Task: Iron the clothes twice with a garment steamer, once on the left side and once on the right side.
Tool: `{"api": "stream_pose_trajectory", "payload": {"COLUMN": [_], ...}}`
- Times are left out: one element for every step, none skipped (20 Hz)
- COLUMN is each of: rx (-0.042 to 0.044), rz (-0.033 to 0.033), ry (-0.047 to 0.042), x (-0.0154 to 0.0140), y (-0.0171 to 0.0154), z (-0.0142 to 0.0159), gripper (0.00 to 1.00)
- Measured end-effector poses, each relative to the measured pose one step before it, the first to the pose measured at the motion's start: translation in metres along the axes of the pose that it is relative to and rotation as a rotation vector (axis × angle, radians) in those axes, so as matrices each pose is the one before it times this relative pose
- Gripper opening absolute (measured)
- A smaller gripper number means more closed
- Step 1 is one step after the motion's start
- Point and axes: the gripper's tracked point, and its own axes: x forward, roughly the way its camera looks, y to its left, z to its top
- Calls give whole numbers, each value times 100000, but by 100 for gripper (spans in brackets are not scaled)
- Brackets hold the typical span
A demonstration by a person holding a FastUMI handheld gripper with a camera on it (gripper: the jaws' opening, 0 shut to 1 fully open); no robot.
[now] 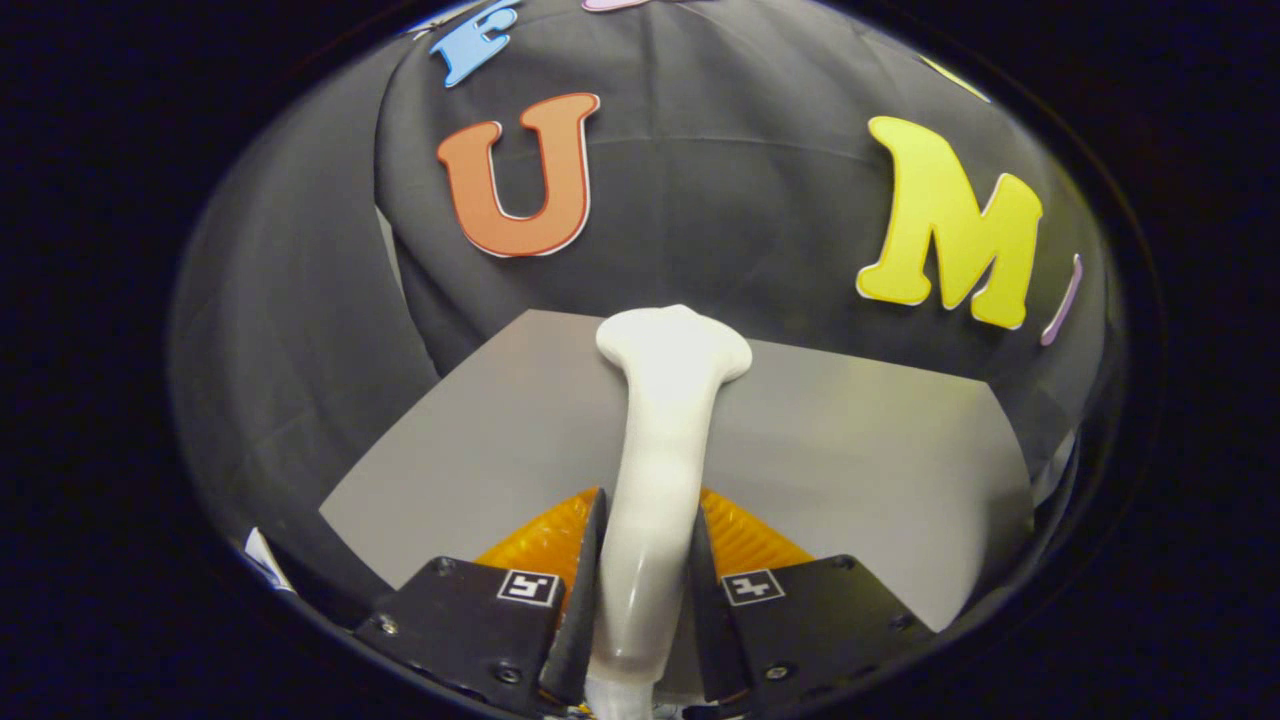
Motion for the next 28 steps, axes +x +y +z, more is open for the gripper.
{"api": "stream_pose_trajectory", "payload": {"rx": [1773, 3996, 5144, 2550, 2334, 588, -71, -778, -581, 671, 768, 1237, 794, 958, 786, 709, 647, 1671, 981, -767, -792, -642, 1531, 1013, 1096, 837, 2215, 2912], "rz": [941, 1446, 546, 611, 977, 1452, 1313, 1250, 1623, 1858, 1679, 1243, 1216, 309, 987, 1176, 1132, 1244, 711, -72, -131, 1850, 2334, 1572, 142, 669, 1264, 1509], "ry": [-183, -751, -680, -672, -1619, -2048, -2758, -2804, -2399, -1848, -1320, -1103, -1053, -1273, -1496, -1265, -97, -90, -914, -1672, -2582, -2512, -3299, -2389, -2440, -2463, -2124, -1190], "x": [-74, -86, -127, -186, -515, -785, -729, -1200, -1553, -1451, -1400, -1284, -1204, -1332, -1118, -1152, -885, -969, -1095, -1110, -1064, -1339, -1553, -1063, -1189, -1025, -801, -688], "y": [92, 129, 177, -16, -503, -230, -109, -3, 284, 341, 159, -87, -51, -240, -94, -36, -115, -109, -162, -249, -320, -34, 373, 83, -276, -133, -19, -57], "z": [54, 68, 14, 247, 561, 599, 569, 554, 432, 290, 136, 123, 147, 92, 80, -201, -292, -387, 71, 239, 556, 580, 623, 648, 868, 768, 795, 499], "gripper": [44, 41, 40, 38, 37, 36, 36, 35, 35, 35, 35, 35, 35, 35, 35, 35, 35, 35, 35, 34, 34, 34, 34, 34, 34, 33, 33, 32]}}
